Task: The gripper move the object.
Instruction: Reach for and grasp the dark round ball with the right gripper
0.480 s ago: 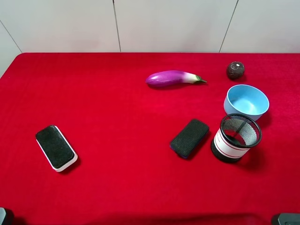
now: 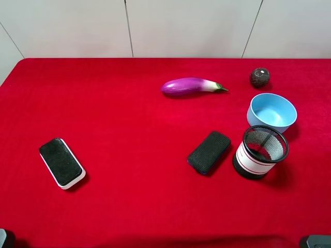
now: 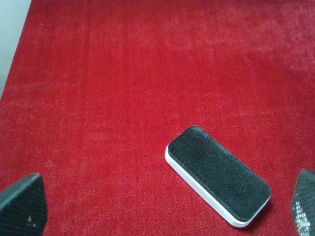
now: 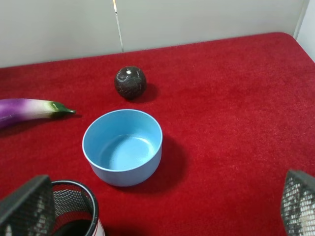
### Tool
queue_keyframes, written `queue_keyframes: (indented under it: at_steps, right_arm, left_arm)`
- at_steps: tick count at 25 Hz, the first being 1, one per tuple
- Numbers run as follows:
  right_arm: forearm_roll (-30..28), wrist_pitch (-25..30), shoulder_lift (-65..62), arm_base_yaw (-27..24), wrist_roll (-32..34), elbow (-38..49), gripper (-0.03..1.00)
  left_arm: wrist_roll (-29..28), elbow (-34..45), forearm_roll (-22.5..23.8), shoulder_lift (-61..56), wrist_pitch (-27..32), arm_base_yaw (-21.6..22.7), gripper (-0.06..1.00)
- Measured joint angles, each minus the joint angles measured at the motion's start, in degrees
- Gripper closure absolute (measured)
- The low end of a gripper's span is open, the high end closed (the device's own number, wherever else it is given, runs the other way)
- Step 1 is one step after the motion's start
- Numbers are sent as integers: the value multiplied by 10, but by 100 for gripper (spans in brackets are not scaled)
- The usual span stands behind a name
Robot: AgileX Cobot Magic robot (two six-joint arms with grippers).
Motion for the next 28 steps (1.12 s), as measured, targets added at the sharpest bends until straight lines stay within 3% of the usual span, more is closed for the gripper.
queue_keyframes:
  at_steps: [7, 16, 28]
  right_arm:
    - [0, -37, 44, 0, 0, -34, 28]
    - [1, -85, 315, 0, -32, -179, 28]
    - [34, -65, 646, 1, -92, -398, 28]
  left_arm:
    - [0, 0, 0, 0, 0, 0, -5]
    - [0, 0, 0, 0, 0, 0, -5]
    - [0, 0, 0, 0, 0, 0, -5]
